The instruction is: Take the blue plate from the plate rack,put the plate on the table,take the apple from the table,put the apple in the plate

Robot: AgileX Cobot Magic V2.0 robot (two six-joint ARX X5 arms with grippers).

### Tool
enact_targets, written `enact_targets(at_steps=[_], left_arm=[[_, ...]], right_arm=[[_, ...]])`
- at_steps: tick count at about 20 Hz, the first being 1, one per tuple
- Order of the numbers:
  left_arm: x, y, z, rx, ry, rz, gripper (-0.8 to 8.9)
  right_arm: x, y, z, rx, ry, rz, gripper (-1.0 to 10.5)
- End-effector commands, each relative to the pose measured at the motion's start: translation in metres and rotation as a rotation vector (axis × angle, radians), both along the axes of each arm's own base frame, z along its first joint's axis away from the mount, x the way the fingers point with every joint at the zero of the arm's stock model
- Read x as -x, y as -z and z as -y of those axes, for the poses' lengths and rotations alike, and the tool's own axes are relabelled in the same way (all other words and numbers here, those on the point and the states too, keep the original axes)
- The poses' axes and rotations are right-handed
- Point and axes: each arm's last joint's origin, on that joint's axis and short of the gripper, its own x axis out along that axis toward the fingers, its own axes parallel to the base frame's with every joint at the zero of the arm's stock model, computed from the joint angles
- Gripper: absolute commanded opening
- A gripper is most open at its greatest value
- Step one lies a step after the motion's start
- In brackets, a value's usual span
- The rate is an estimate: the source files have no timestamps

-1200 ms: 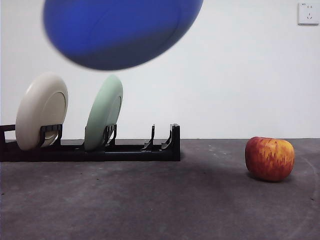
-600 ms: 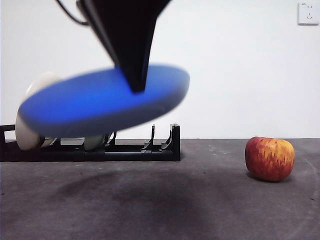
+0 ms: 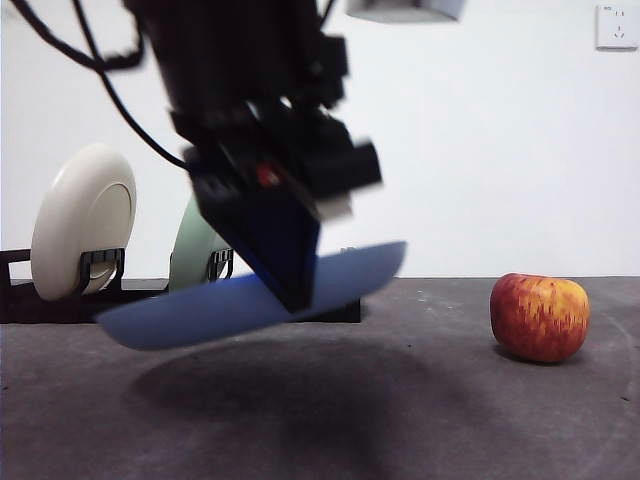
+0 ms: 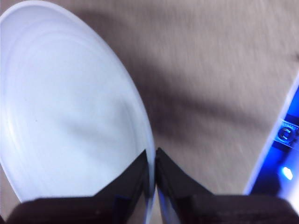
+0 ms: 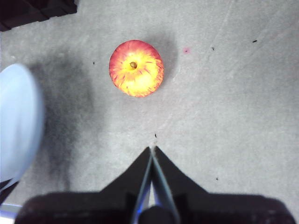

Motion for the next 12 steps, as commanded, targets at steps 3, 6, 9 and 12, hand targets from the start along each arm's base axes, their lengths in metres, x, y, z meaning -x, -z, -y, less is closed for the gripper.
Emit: enact_targets(at_steps=[3,6,9,12], left_arm=[[-0.005,0.032,0.006,-0.176,0.078,-0.036,-0.09],[-0.008,0.041,0.008,-0.172,0.09,-0.103,-0.09],[-0.011,0.041,0.007,-0.164,0.076,-0.113,0.0],[-0.016,0.041,0.004,-0.149,0.034,-0.118,0.19]], right_arm=[[0.001,0.0,0.0,0.001,-0.003,-0.005,0.0],[0.001,0.0,0.0,0.001,-0.003,-0.004,0.0],[0.0,0.0,0.0,0.001,-0.003,-0.002,0.0],[0.0,0.0,0.0,0.0,0.0,-0.003,0.0]])
